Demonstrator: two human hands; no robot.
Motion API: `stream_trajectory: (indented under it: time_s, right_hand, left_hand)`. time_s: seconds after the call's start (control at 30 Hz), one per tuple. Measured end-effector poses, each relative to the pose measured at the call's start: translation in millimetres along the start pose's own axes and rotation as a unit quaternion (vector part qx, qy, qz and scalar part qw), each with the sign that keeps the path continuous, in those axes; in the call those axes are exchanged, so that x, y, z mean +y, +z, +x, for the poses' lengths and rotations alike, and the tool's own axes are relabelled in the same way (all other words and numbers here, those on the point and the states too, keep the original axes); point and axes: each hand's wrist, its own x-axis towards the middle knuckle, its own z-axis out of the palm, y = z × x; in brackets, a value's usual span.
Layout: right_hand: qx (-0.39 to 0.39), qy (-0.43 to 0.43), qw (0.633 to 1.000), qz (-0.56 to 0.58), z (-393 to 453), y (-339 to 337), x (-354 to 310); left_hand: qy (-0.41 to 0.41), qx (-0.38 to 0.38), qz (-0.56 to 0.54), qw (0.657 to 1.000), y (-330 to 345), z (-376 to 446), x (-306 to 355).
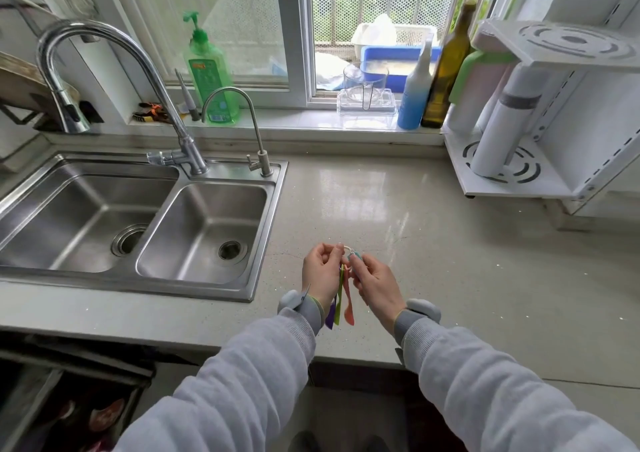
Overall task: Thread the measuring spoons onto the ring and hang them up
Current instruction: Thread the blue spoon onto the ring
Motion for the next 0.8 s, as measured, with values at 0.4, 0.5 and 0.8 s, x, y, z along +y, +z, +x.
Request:
stream_trajectory:
  time_s: [0.4, 0.5, 0.8]
  right_hand:
    - [-0.021, -0.142, 0.951, -0.275, 7.8, -22.2, -6.1]
    - [-0.029, -0.179, 0.912, -0.368, 10.9, -29.0, -7.5]
    - [0.000, -0.130, 0.952, -0.276, 9.4, -16.8, -12.1]
  left_hand:
    - [-0.070, -0.051, -0.026, 0.996, -5.6, 1.6, 8.2]
    - [-0.074, -0.040, -0.034, 0.996, -7.1, 4.3, 10.0]
    - [-0.085, -0.025, -0.141, 0.986, -10.9, 2.9, 14.1]
